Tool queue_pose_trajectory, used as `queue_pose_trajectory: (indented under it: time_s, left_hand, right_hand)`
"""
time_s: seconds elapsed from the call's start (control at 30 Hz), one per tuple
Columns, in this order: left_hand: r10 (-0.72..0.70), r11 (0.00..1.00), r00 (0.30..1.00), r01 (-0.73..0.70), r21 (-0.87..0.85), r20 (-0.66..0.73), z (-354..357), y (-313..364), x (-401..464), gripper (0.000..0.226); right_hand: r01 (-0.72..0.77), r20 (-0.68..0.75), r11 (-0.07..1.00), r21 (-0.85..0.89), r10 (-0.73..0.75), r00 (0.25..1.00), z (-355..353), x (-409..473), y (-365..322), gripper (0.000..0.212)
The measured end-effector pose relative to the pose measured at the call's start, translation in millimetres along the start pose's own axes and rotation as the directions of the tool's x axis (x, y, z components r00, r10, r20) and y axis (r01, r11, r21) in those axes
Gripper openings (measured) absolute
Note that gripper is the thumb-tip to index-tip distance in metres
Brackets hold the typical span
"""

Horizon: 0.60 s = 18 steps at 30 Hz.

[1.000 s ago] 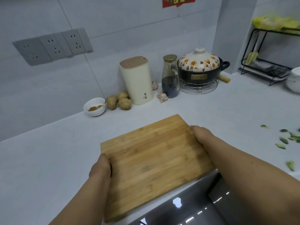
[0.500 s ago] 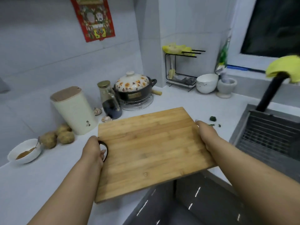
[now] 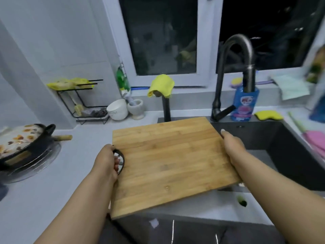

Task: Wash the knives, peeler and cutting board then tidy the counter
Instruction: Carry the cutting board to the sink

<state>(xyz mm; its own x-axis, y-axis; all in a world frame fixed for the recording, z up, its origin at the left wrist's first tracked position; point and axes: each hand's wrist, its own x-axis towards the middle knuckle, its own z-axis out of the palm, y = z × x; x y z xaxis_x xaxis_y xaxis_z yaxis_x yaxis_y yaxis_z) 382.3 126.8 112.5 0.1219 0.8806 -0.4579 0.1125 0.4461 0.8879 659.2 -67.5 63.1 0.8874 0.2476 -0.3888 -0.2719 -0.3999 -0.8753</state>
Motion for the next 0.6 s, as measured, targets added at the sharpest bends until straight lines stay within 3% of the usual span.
queue_pose_trajectory:
  time_s: [0.17, 0.23, 0.5, 0.6]
  left_hand:
    - [-0.056, 0.995, 0.989, 0.045, 0.084, 0.134, 113.8, -2.5, -16.7, 0.006]
    - [-0.083, 0.993, 0.981, 0.067, 0.1, 0.173, 159.0, -6.5, -22.4, 0.017]
    - [-0.179, 0.945, 0.952, 0.097, 0.311, 0.247, 297.3, -33.0, -28.8, 0.026]
    - [-0.218, 0.907, 0.935, 0.089, 0.411, 0.279, 332.2, -47.9, -30.3, 0.038]
  right_hand:
    - [-0.087, -0.101, 0.996, -0.013, 0.085, 0.991, -81.7, 57.8, 15.9, 0.067]
    - [-0.141, -0.131, 0.99, -0.027, 0.137, 0.982, -106.9, 81.5, 21.3, 0.071]
    - [-0.348, -0.038, 0.937, 0.007, 0.348, 0.937, -165.0, 204.0, 82.4, 0.087]
    - [-0.41, 0.0, 0.912, 0.025, 0.41, 0.912, -172.9, 205.8, 75.9, 0.075]
